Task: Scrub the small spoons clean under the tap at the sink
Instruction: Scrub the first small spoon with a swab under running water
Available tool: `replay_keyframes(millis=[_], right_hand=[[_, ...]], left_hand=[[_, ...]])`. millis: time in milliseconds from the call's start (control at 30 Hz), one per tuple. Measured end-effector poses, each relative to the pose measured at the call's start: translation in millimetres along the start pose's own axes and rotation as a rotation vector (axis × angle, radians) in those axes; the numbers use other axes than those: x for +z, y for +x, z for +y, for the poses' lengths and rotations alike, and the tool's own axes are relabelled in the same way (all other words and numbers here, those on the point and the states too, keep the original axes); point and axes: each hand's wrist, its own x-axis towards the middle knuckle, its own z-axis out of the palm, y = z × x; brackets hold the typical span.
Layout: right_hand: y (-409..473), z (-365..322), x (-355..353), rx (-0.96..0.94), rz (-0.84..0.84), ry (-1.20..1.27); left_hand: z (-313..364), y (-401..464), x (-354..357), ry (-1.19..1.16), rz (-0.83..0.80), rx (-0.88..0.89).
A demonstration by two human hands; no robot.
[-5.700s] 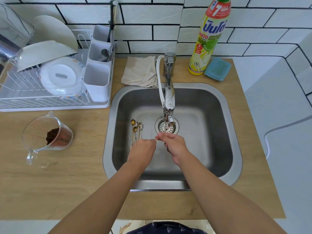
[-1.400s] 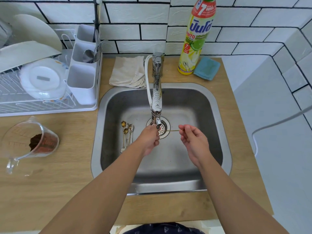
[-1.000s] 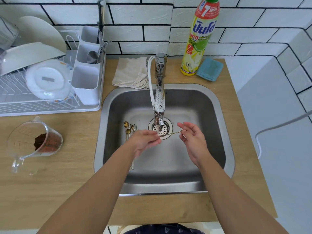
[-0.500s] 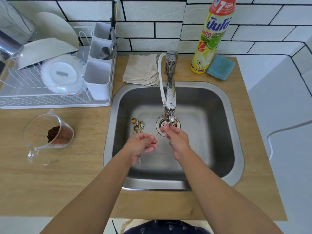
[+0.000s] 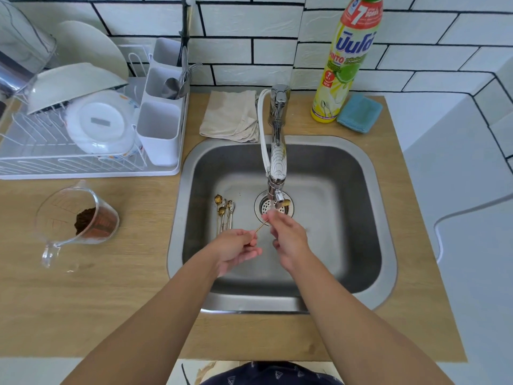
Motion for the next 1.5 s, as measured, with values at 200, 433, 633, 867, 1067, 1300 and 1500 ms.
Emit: replay_keyframes(millis=[200,433,633,867,1067,1300,1500], right_hand=[[1.0,-7.1,-1.8,-0.029,-0.181,-0.276],[12.8,-12.9,-7.7,0.012,-0.089,-0.132],[7.4,-6.6,-4.7,0.059,-0.251,-0.255],[21.0,-8.0,-6.7,0.023,-0.081,-0.085],[20.1,0.1,3.9,-0.088,-0.086,-0.17],[15.0,0.1,1.1,-0.156,-0.149,-0.248],[13.3,-5.4,-5.8,-0.095,-0.262,-0.169]], left_hand=[[-6.8,-4.0,-4.3,-0.129,-0.156,-0.148],[-2.6,-3.4,-1.4,0.006,-0.105,-0.145],[2.0,-9.3,2.5,0.455,-0.075,0.012],[2.1,-19.3,-17.6,0.699,-0.145,0.078],[1.0,-18.0,-26.4,0.704,-0.103,0.064],[19.4,-22.1,-42.5,0.717,-0.14,-0.073],[22.6,-22.1,-45.8,0.693,-0.117,-0.079]])
